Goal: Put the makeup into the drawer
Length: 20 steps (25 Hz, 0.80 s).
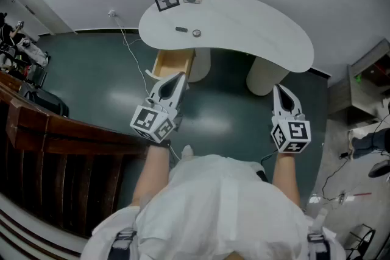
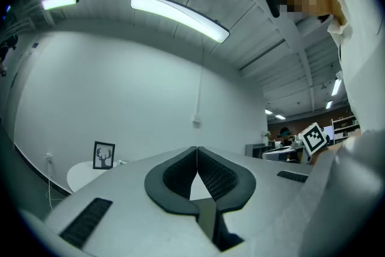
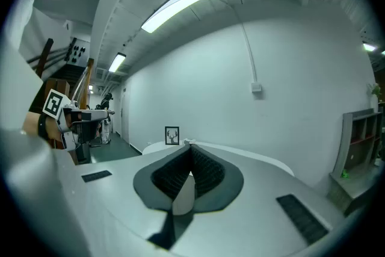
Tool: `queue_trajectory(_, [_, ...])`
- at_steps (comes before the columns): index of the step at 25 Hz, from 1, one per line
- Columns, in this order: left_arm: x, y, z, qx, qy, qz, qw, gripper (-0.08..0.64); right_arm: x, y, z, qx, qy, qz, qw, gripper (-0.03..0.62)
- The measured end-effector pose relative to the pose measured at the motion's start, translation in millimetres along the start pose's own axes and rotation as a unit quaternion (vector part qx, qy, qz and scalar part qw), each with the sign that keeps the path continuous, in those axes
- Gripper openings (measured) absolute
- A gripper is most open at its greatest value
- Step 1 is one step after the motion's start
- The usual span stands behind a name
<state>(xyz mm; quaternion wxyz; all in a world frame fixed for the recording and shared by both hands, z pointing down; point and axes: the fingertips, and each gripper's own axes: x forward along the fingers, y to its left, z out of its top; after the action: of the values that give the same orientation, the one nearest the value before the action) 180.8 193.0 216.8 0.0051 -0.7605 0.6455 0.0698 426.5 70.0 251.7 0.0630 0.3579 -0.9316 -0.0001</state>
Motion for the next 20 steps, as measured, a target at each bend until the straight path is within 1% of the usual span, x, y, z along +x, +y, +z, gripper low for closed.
queue_trajectory(14, [11.4, -14.7, -3.8, 0.001, -0.002, 0.003, 1.0, 0.017, -5.0, -18.3, -3.1, 0.0, -0.004, 0.003, 1.0, 0.009])
queue_trajectory(16, [10.9, -16.7, -5.0, 0.001, -0.002, 0.005, 1.0, 0.017, -6.0, -18.1, -4.2, 0.004, -0.005, 0.012, 1.0, 0.009])
queue_trajectory(20, [3.7, -19.1, -7.8, 0.001, 0.003, 0.012, 0.9999, 0.017, -6.8, -13.2, -6.8, 0.026, -0.014, 0.041, 0.999, 0.009])
